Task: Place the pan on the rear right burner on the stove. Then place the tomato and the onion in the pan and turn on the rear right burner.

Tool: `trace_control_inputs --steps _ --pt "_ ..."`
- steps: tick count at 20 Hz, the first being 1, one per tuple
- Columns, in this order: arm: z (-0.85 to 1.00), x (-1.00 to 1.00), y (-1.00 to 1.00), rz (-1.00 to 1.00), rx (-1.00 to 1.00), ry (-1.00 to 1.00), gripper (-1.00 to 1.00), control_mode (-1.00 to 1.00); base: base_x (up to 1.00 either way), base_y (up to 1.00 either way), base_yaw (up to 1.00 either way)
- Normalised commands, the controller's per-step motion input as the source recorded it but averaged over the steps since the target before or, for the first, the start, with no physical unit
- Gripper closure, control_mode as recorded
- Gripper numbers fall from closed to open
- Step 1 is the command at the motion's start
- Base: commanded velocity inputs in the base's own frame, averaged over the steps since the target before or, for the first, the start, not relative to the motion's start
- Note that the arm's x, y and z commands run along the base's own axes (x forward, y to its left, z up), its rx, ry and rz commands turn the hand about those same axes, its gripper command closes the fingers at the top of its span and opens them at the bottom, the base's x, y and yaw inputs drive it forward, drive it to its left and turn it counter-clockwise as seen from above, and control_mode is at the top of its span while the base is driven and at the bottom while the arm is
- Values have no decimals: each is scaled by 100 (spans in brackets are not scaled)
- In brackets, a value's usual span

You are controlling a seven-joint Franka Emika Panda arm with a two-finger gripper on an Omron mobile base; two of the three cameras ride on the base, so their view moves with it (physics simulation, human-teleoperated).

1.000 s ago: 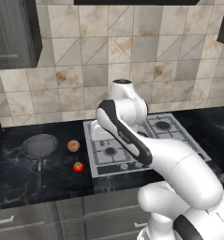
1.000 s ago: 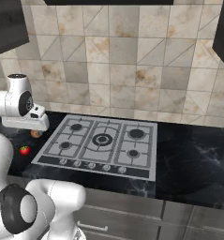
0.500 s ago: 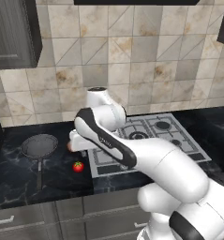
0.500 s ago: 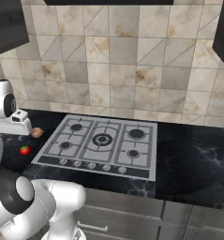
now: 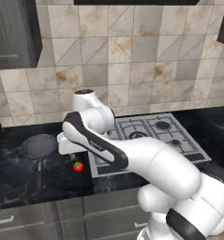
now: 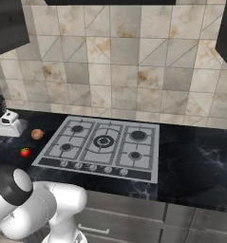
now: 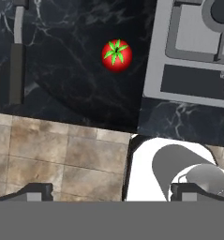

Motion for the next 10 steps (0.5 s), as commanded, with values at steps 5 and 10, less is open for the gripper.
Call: trace_control_inputs --steps 5,10 --pt "-7 0 40 0 -4 0 -100 -100 0 0 0" --pt "-18 0 29 0 -2 0 -100 -100 0 0 0"
